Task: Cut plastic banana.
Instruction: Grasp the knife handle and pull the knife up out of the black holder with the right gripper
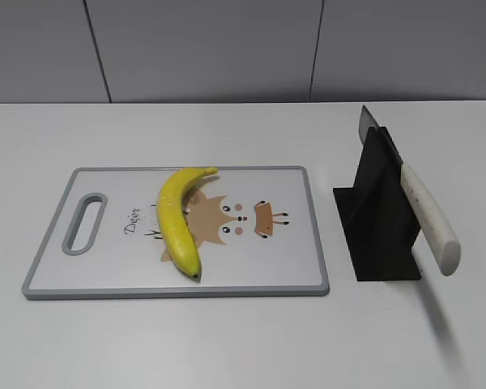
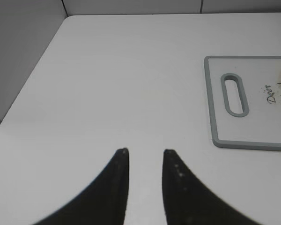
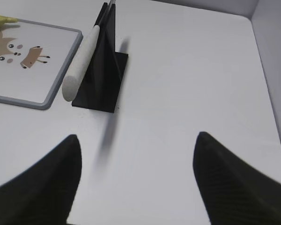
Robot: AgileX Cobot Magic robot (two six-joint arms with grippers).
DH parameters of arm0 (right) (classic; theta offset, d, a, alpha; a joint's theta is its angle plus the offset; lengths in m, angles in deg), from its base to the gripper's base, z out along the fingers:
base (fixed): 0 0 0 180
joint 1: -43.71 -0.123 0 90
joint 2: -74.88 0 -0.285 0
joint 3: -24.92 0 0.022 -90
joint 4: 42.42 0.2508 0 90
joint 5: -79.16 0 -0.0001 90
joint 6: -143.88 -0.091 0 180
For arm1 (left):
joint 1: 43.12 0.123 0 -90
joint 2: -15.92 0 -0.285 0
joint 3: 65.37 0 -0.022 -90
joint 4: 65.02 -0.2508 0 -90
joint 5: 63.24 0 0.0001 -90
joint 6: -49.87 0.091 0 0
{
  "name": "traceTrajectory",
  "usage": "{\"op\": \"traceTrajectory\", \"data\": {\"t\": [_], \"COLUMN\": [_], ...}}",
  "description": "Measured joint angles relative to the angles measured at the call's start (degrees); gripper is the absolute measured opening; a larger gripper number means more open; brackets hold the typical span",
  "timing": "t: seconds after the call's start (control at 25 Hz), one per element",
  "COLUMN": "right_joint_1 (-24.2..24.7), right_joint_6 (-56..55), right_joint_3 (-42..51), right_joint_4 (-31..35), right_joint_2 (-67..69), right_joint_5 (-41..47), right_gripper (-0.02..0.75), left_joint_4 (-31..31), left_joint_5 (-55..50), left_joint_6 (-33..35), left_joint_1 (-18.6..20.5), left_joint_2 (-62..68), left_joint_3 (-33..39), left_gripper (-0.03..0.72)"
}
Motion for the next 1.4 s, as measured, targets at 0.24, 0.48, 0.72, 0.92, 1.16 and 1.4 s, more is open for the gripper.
{"op": "traceTrajectory", "data": {"t": [0.24, 0.48, 0.72, 0.92, 1.16, 1.4], "right_joint_1": [-0.1, -0.1, -0.1, -0.1, -0.2, -5.9], "right_joint_6": [-1.8, -1.1, 1.1, 2.1, 4.6, 3.3], "right_joint_3": [-5.9, -10.6, -13.4, -15.0, -19.9, -25.2], "right_joint_4": [0.5, 0.9, 4.3, 10.0, 13.6, 12.4], "right_joint_2": [12.7, 24.9, 34.3, 42.5, 53.0, 60.9], "right_joint_5": [1.5, 3.0, 3.1, 3.1, 3.5, 4.0], "right_gripper": [0.579, 0.579, 0.579, 0.578, 0.578, 0.573], "left_joint_4": [0.0, 0.0, 0.1, 0.1, 0.1, 0.1], "left_joint_5": [0.0, 0.0, 0.0, 0.0, 0.0, 0.0], "left_joint_6": [0.0, 0.0, 0.0, 0.0, 0.0, 0.0], "left_joint_1": [0.0, 0.0, 0.0, 0.0, 0.0, 0.0], "left_joint_2": [0.0, 0.0, 0.0, 0.0, 0.0, 0.0], "left_joint_3": [0.0, 0.0, 0.0, 0.0, 0.0, 0.0], "left_gripper": [0.235, 0.236, 0.363, 0.646, 0.660, 0.646]}}
